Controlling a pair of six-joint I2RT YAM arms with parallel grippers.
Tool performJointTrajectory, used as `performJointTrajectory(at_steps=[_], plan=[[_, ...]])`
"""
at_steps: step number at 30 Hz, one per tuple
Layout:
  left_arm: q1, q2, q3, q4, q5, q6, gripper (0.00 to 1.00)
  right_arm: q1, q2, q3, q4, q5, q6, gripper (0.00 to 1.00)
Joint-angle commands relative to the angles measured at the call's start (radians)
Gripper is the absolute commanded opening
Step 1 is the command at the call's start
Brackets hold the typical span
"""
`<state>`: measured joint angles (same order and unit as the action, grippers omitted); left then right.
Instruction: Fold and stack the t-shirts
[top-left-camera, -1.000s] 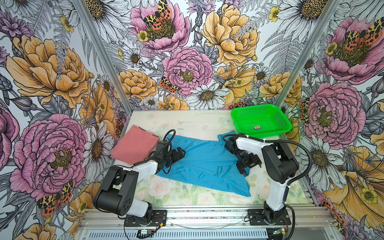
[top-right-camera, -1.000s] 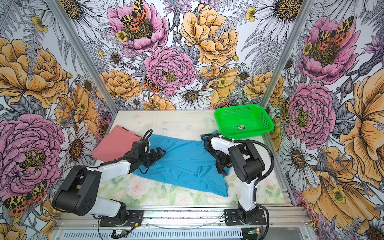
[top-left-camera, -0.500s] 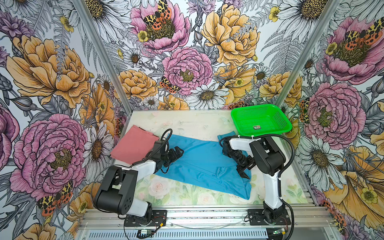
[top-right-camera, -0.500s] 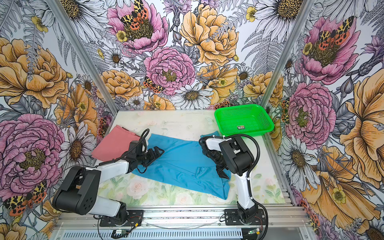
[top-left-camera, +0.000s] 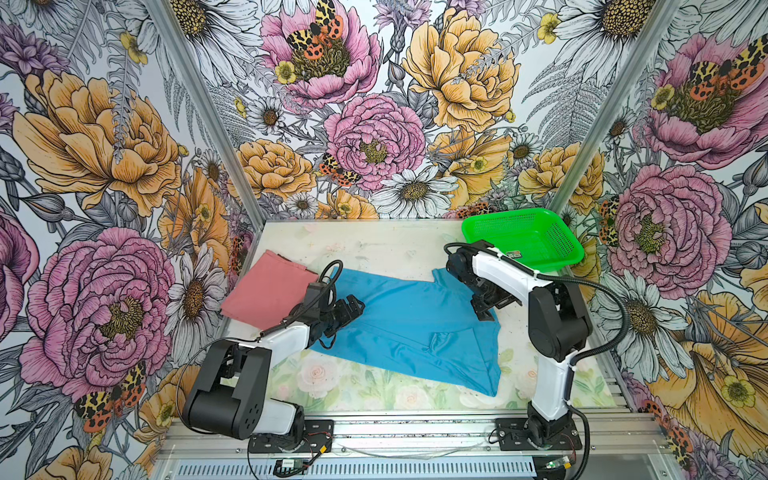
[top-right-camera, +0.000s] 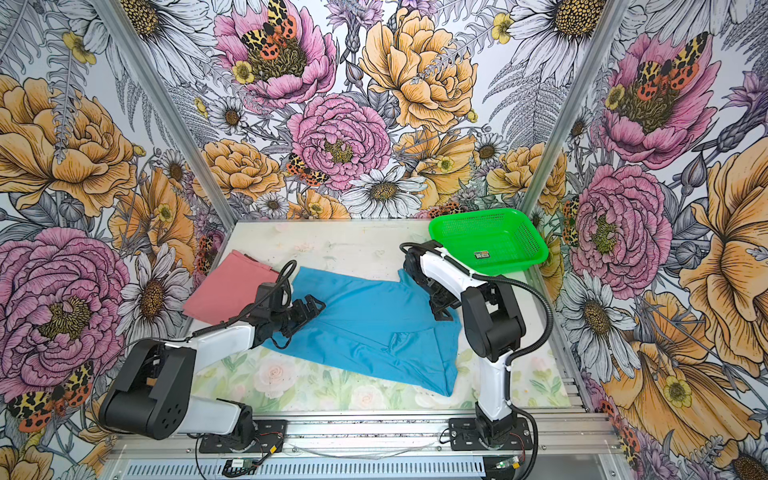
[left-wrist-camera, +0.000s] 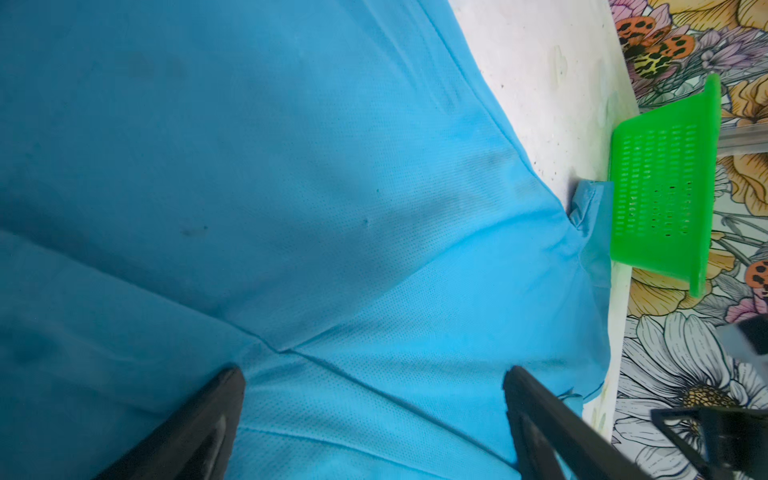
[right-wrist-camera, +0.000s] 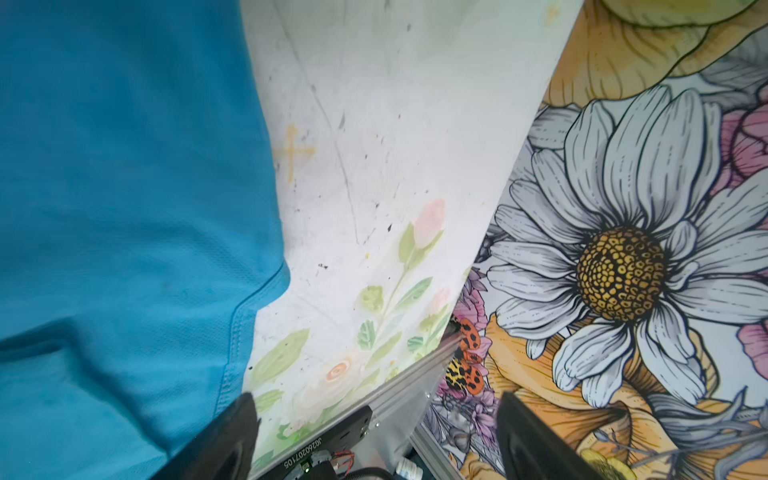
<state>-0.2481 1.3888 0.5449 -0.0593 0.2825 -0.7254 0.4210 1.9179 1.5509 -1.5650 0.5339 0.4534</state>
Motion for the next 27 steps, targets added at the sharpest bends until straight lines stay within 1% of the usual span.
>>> performJointTrajectory(at_steps=[1,4,6,12,15,18,20,22,25,27], plan=[[-0.031,-0.037,-0.033,-0.109,-0.052,-0.008,0.99,-0.031,-0.083,0.001,0.119,-0.131,-0.081,0.89],[-0.04,-0.066,-0.018,-0.141,-0.057,-0.007,0.99,-0.073,-0.138,-0.059,0.309,-0.331,-0.118,0.85],[-0.042,-0.094,-0.009,-0.159,-0.057,-0.001,0.99,-0.091,-0.142,-0.08,0.389,-0.406,-0.128,0.81],[-0.039,-0.157,0.019,-0.254,-0.09,0.025,0.99,-0.117,-0.095,-0.086,0.526,-0.516,-0.116,0.68],[-0.039,-0.171,0.006,-0.246,-0.09,0.023,0.99,-0.114,-0.065,-0.094,0.583,-0.568,-0.11,0.65],[-0.04,-0.142,0.005,-0.153,-0.017,0.066,0.99,-0.107,-0.035,-0.078,0.613,-0.588,-0.108,0.65],[-0.039,-0.1,0.035,-0.139,-0.012,0.088,0.99,-0.094,-0.03,-0.065,0.622,-0.596,-0.107,0.65],[-0.038,-0.059,0.064,-0.119,-0.01,0.095,0.99,-0.079,-0.035,-0.059,0.63,-0.605,-0.11,0.67],[-0.043,0.016,0.115,-0.115,-0.057,0.102,0.99,-0.06,-0.055,-0.074,0.645,-0.607,-0.106,0.73],[-0.044,0.069,0.15,-0.16,-0.091,0.093,0.99,-0.058,-0.074,-0.095,0.658,-0.609,-0.101,0.77]])
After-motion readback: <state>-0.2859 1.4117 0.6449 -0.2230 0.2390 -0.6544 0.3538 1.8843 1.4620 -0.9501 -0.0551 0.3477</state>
